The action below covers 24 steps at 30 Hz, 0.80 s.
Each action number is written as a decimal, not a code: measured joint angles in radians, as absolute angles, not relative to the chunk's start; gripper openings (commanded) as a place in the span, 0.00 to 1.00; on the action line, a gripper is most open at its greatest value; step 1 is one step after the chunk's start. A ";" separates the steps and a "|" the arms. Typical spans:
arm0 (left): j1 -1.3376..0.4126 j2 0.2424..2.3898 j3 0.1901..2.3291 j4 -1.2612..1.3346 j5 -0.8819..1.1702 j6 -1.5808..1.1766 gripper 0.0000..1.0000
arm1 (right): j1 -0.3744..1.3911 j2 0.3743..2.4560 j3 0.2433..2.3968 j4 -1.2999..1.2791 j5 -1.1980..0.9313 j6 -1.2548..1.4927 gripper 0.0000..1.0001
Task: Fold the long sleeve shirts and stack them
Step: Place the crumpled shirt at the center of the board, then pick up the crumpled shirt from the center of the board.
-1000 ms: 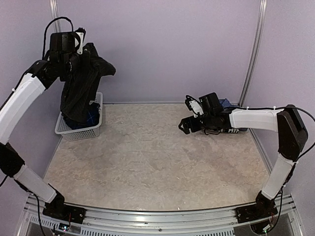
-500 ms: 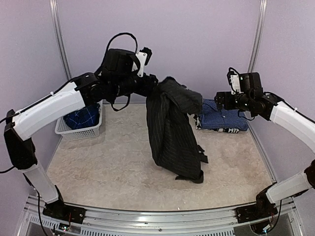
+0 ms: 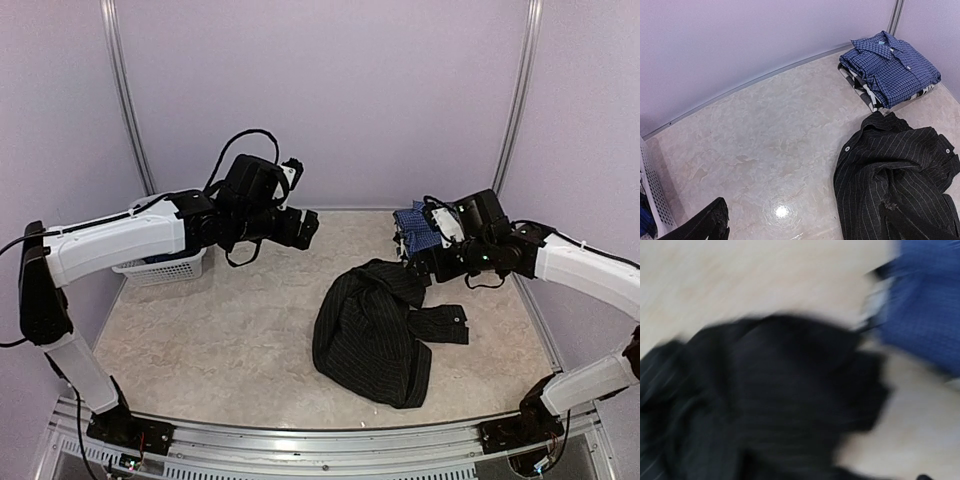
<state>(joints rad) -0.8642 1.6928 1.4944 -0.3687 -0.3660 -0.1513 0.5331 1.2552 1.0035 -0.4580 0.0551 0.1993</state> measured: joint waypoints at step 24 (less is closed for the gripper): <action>-0.797 1.826 1.066 0.020 0.271 -0.311 0.90 | 0.472 1.579 1.161 -0.414 -0.230 0.149 0.00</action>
